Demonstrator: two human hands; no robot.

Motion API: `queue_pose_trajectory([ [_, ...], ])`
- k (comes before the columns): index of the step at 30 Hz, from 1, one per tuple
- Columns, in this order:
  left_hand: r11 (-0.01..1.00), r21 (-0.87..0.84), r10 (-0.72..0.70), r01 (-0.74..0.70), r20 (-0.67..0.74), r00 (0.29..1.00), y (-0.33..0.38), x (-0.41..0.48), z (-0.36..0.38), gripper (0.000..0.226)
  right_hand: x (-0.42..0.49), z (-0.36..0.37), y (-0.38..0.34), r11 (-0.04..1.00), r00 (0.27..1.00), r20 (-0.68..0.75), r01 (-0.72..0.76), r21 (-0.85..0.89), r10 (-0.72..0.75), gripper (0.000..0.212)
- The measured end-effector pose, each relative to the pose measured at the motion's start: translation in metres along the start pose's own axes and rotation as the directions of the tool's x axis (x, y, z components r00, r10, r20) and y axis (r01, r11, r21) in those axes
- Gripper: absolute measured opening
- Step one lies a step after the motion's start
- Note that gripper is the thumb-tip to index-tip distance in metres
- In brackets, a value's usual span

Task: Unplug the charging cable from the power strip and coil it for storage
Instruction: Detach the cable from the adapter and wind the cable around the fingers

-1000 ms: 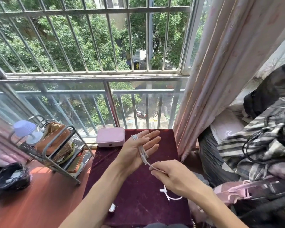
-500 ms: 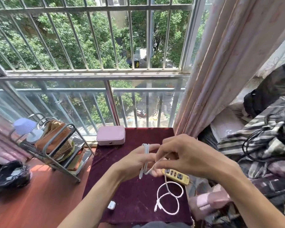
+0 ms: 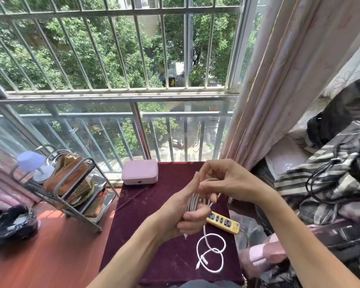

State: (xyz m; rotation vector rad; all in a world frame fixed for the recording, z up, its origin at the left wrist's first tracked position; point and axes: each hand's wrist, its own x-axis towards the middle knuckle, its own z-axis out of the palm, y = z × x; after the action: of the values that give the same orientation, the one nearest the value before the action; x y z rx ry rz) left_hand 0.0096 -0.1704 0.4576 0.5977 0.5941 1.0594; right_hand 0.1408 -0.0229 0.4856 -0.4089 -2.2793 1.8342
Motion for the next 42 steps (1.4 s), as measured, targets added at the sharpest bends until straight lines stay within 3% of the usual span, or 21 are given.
queue_pose_trajectory([
  [4, 0.998, -0.056, 0.003, -0.003, 0.004, 1.0, 0.001, 0.0, 0.003, 0.052, -0.003, -0.008, 0.008, 0.995, 1.0, 0.013, 0.016, 0.103, -0.018, 0.017],
  [8, 0.997, -0.075, 0.035, -0.033, 0.028, 0.999, 0.004, -0.003, 0.006, 0.034, -0.003, -0.009, 0.017, 0.989, 0.996, -0.086, 0.022, 0.149, -0.009, 0.013],
  [10, 0.991, -0.122, 0.057, -0.054, 0.022, 0.998, 0.006, -0.003, 0.01, 0.028, -0.002, -0.006, 0.026, 0.981, 0.991, -0.134, 0.026, 0.194, 0.0, 0.016],
  [13, 0.98, -0.166, 0.105, -0.107, -0.021, 0.994, 0.011, 0.0, 0.015, 0.021, 0.0, 0.005, 0.04, 0.943, 0.977, -0.212, 0.052, 0.329, 0.021, 0.038],
  [15, 0.973, -0.176, 0.138, -0.146, -0.057, 0.989, 0.015, 0.002, 0.018, 0.024, -0.001, 0.017, 0.051, 0.889, 0.964, -0.256, 0.055, 0.455, 0.072, 0.044],
  [17, 0.967, -0.181, 0.164, -0.18, -0.098, 0.982, 0.018, 0.004, 0.018, 0.029, -0.001, 0.031, 0.061, 0.846, 0.955, -0.269, 0.038, 0.531, 0.126, 0.037],
  [22, 0.941, -0.257, 0.189, -0.219, -0.136, 0.973, 0.023, 0.007, 0.009, 0.03, -0.006, 0.058, 0.074, 0.812, 0.945, -0.267, 0.003, 0.583, 0.188, 0.026],
  [26, 0.914, -0.264, 0.249, -0.308, -0.233, 0.94, 0.028, 0.009, -0.005, 0.025, -0.01, 0.068, 0.084, 0.903, 0.909, -0.322, -0.116, 0.414, 0.264, 0.023],
  [30, 0.891, -0.258, 0.278, -0.374, -0.342, 0.898, 0.029, 0.013, -0.02, 0.018, -0.02, 0.073, 0.078, 0.987, 0.94, -0.308, -0.161, -0.024, 0.146, 0.023],
  [35, 0.931, -0.1, 0.233, -0.351, -0.578, 0.782, 0.022, 0.02, -0.04, 0.021, -0.031, 0.073, 0.058, 0.92, 0.981, -0.157, -0.166, -0.354, 0.116, 0.031],
  [39, 0.963, 0.0, 0.205, -0.27, -0.652, 0.73, 0.014, 0.02, -0.049, 0.026, -0.037, 0.067, 0.036, 0.879, 0.992, -0.068, -0.127, -0.46, 0.108, 0.036],
  [42, 0.984, 0.105, 0.176, -0.144, -0.683, 0.709, 0.012, 0.019, -0.049, 0.03, -0.039, 0.058, 0.016, 0.848, 0.994, -0.026, -0.104, -0.52, 0.106, 0.028],
])
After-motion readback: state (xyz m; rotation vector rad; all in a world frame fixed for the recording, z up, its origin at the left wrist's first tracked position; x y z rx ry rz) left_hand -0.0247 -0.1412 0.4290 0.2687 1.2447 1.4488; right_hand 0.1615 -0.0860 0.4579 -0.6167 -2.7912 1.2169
